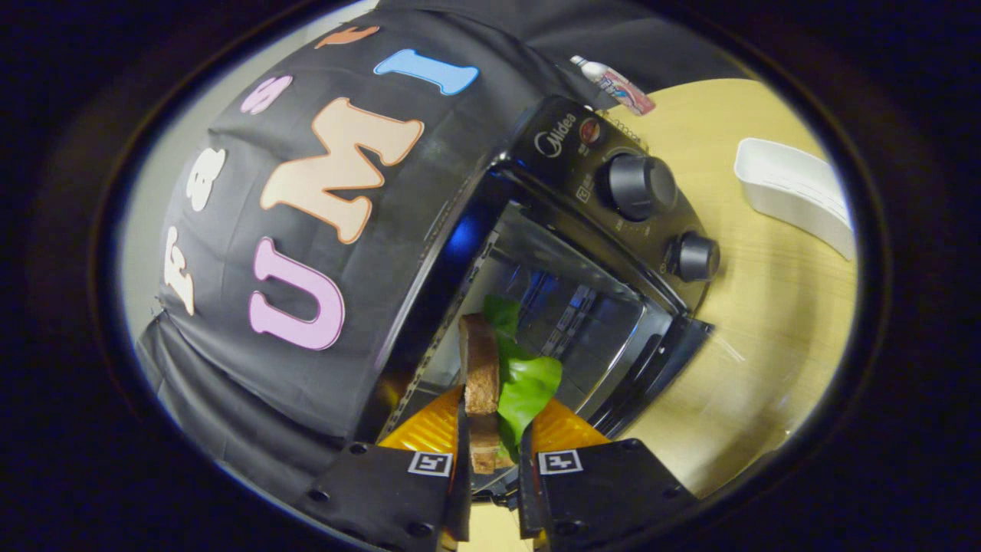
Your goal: Open the toaster oven, put the food inside, and close the toaster oven door.
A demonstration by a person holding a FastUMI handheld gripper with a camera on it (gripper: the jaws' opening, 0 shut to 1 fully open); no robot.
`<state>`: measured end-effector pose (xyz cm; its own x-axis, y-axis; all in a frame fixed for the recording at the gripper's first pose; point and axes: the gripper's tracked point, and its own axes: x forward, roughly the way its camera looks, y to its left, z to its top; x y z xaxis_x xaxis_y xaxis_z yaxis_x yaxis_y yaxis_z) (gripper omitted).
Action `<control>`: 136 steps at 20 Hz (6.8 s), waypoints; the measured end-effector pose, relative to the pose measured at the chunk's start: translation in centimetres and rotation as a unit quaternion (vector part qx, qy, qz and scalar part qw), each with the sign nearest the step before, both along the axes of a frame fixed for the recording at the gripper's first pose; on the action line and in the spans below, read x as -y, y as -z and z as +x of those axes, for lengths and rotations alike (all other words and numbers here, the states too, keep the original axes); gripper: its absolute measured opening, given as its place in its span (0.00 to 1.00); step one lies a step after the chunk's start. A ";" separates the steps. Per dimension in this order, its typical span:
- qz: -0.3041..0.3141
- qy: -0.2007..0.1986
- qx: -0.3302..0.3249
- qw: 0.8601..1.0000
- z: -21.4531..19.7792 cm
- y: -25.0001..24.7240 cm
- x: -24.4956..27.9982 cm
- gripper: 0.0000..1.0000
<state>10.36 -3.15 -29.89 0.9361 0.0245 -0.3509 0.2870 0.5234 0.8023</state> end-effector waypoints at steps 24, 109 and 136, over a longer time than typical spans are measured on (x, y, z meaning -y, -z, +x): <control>-0.170 0.000 -0.003 0.985 -6.8 -2.5 3.1 0.99; -0.429 -0.150 -0.028 0.890 -10.3 -4.9 -4.0 1.00; -0.483 -0.141 0.138 0.853 -11.9 -27.9 -5.6 1.00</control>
<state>-1.51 2.48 -1.97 0.9910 0.0868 -0.1022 -0.0899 0.9956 -0.0257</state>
